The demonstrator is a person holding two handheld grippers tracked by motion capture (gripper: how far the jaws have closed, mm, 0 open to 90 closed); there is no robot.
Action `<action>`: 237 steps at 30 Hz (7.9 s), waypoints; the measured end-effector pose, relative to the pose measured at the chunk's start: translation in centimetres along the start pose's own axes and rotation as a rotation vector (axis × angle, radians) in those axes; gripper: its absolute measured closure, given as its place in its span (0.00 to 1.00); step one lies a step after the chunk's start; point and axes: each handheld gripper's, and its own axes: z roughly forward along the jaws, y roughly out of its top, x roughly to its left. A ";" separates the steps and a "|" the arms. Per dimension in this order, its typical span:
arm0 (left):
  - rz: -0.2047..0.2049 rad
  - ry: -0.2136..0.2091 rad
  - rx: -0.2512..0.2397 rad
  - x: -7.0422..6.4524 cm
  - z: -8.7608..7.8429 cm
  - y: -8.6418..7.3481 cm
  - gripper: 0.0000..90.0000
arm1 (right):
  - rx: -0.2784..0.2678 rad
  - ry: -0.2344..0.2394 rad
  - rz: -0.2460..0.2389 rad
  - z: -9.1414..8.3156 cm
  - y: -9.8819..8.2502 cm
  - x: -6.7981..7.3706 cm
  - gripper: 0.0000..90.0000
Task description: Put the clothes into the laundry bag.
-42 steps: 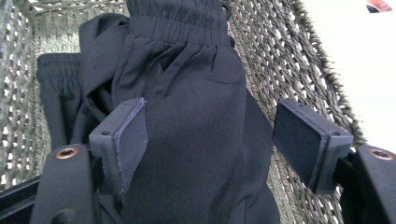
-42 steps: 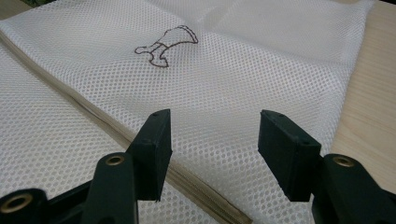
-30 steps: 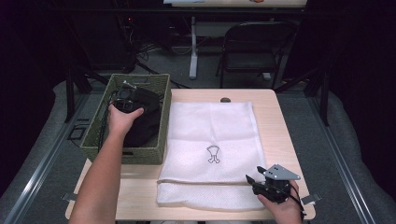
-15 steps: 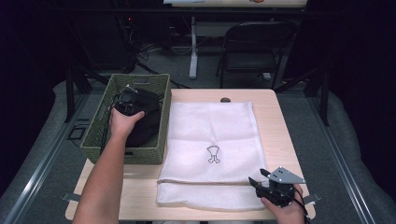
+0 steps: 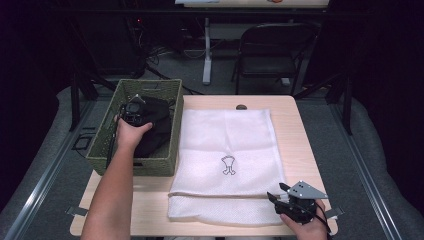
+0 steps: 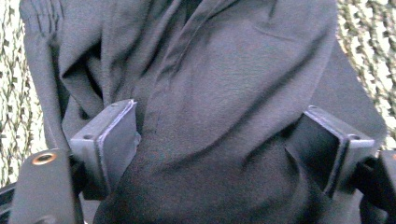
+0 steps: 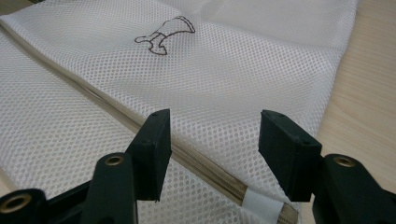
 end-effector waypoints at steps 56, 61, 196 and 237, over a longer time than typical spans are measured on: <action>-0.087 -0.080 0.112 1.4 4.8 -0.8 0.00 | -0.005 0.011 -0.005 -0.8 -0.6 0.2 0.48; -0.102 -0.077 0.114 1.4 4.9 -0.8 0.00 | 0.000 0.014 -0.009 -0.8 -0.7 0.2 0.48; 0.328 -0.288 -0.151 -2.3 -19.4 0.6 0.74 | -0.023 0.175 -0.117 3.5 3.2 0.4 0.55; 0.371 -0.383 -0.239 -4.5 -24.0 -4.5 0.74 | 0.068 0.330 -0.185 7.8 4.9 2.9 0.79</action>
